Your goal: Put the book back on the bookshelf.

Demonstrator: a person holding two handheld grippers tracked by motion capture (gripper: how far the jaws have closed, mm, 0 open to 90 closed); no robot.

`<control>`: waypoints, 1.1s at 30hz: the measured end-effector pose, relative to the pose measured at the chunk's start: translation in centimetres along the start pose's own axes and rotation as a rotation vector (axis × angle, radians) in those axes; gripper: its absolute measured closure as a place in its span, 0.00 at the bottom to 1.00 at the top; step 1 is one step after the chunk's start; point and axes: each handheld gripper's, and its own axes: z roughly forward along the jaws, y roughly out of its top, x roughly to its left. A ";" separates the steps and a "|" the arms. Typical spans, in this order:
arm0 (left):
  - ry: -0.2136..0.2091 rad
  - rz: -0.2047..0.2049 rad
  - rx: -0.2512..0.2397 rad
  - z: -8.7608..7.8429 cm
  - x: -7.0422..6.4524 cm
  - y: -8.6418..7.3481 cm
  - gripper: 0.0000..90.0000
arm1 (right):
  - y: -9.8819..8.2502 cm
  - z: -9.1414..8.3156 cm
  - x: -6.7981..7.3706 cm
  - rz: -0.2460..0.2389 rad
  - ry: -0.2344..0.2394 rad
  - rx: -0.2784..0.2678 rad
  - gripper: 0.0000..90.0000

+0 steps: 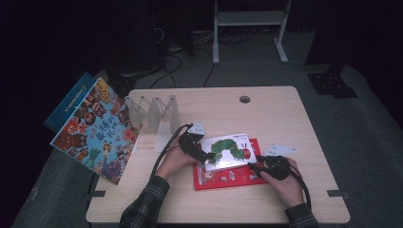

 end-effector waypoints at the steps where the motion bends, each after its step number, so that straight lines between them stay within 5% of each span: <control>1: -0.006 0.005 0.013 0.1 0.0 0.0 0.00 | 0.0 0.0 0.0 -0.002 0.001 0.001 0.55; 14: -0.010 0.007 0.039 -0.1 -0.4 -0.1 0.00 | 0.0 0.1 0.3 -0.015 -0.006 -0.001 0.55; 33: 0.001 0.006 0.085 -2.7 -2.0 -2.1 0.00 | 0.3 0.7 1.9 -0.048 0.030 0.004 0.54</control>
